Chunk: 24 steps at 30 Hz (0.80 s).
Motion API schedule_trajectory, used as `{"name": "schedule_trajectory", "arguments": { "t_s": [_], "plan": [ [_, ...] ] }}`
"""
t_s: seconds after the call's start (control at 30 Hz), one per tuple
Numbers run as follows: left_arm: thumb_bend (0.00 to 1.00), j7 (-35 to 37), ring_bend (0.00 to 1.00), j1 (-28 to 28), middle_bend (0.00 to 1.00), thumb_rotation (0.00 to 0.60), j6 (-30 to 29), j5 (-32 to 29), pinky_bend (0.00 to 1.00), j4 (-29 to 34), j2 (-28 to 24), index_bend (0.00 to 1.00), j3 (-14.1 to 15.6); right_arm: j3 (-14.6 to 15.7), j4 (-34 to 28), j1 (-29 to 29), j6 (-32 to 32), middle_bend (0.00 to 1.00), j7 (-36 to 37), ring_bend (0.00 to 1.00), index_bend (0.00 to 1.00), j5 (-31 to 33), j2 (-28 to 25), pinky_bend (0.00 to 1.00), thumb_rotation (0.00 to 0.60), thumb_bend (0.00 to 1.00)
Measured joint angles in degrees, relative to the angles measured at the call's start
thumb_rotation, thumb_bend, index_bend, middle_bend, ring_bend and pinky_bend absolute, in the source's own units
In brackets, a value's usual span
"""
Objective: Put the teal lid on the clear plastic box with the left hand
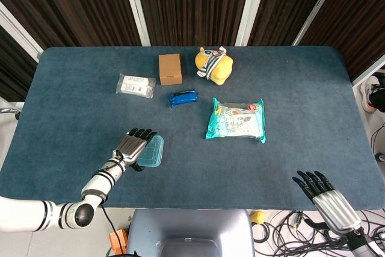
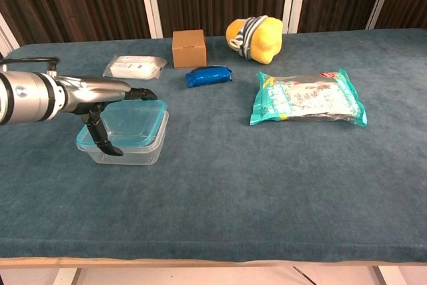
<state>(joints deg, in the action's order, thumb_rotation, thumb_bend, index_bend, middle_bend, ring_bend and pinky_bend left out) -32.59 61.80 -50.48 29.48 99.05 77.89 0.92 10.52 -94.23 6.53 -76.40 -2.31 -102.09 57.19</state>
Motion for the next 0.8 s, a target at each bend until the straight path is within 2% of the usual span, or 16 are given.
{"name": "schedule_trajectory", "arguments": {
  "t_s": [0.2,0.4,0.8],
  "plan": [
    [0.19,-0.44,0.00,-0.01,0.00,0.600,-0.56,-0.73,0.01,0.17,0.10,0.00,-0.26,-0.03,0.03,0.01,-0.08,0.00,0.13,0.00,0.00,-0.03,-0.05,0.00,0.600,0.03],
    [0.14,-0.14,0.00,-0.62,0.00,0.600,-1.77,-0.49,0.01,0.04,0.41,0.00,-0.76,-0.04,0.11,-0.03,-0.27,0.00,0.24,0.00,0.00,-0.19,-0.03,0.00,0.600,0.03],
    [0.14,0.08,0.00,-1.52,0.00,0.600,-1.86,1.12,0.00,1.01,-0.07,0.00,-1.03,0.03,0.19,-0.02,-0.23,0.00,0.34,0.00,0.00,-0.33,0.01,0.00,0.600,0.03]
  ]
}}
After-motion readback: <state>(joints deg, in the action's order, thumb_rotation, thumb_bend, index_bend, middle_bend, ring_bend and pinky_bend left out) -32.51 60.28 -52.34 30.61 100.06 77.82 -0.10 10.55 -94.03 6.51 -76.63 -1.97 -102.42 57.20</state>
